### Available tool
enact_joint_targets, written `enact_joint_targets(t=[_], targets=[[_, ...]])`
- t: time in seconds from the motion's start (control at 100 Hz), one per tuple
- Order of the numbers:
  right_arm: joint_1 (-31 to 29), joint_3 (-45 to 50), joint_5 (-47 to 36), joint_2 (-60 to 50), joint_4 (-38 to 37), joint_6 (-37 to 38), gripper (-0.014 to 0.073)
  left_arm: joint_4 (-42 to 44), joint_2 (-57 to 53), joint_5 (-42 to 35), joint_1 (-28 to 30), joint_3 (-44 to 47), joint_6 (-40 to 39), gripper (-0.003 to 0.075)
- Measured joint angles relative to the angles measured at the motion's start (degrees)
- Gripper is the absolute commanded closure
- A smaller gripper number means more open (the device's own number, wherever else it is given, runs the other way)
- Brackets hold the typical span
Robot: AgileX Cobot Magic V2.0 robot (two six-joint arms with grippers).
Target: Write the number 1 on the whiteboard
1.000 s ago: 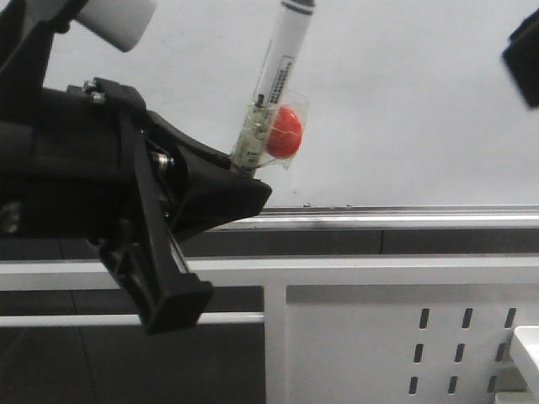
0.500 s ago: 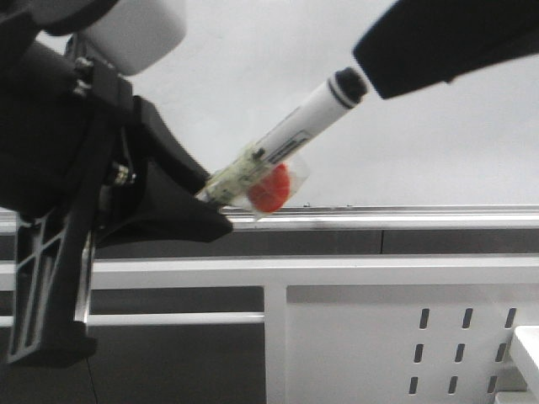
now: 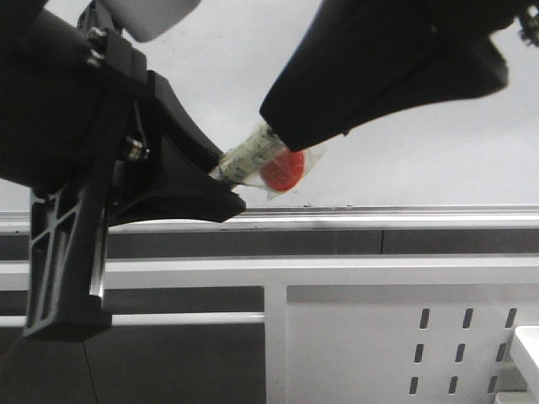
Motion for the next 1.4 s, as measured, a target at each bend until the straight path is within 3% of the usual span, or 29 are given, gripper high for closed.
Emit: enact_joint_targets(t=[0.08, 0.17, 0.24, 0.36, 0.53, 0.63, 0.75, 0.85, 1.03, 1.26, 1.33, 1.4], targets=[[0.0, 0.0, -0.2, 0.5, 0.1, 0.0, 0.0203, 0.0, 0.0, 0.0, 0.0, 0.0, 0.0, 0.074], [0.0, 0.0, -0.3, 0.9, 0.1, 0.0, 0.0293, 0.0, 0.0, 0.0, 0.0, 0.0, 0.0, 0.074], [0.0, 0.0, -0.5, 1.1, 0.1, 0.0, 0.0404, 0.0, 0.0, 0.0, 0.0, 0.0, 0.0, 0.074], [0.0, 0.0, -0.5, 1.1, 0.1, 0.0, 0.0674, 0.0, 0.0, 0.0, 0.0, 0.0, 0.1, 0.074], [0.0, 0.0, -0.5, 1.1, 0.1, 0.0, 0.0665, 0.0, 0.0, 0.0, 0.0, 0.0, 0.1, 0.0727], [0.0, 0.0, -0.5, 1.1, 0.1, -0.1, 0.0666, 0.0, 0.0, 0.0, 0.0, 0.0, 0.1, 0.0608], [0.0, 0.0, -0.8, 1.1, 0.1, -0.1, 0.0666, 0.0, -0.1, -0.7, 0.0, 0.0, 0.1, 0.0337], [0.0, 0.0, -0.8, 1.1, 0.2, -0.1, 0.0666, -0.7, -0.6, -2.3, 0.0, 0.0, 0.1, 0.0236], [0.0, 0.0, -0.9, 1.1, 0.3, -0.1, 0.0665, -7.2, -3.8, -0.7, 0.0, -0.1, 0.1, 0.0297], [-1.0, 0.0, -1.6, -2.5, 0.4, 0.3, 0.0663, -13.2, -16.3, -0.3, 0.0, 0.5, 0.1, 0.0411], [-2.6, 0.9, -1.9, -4.2, 0.4, 0.8, 0.0663, -15.7, -20.3, -0.3, 0.8, 1.5, 0.1, 0.0479], [-4.5, 2.6, -2.7, -6.3, 0.4, 1.3, 0.0663, -17.9, -24.1, -0.3, 2.1, 2.9, 0.1, 0.06]])
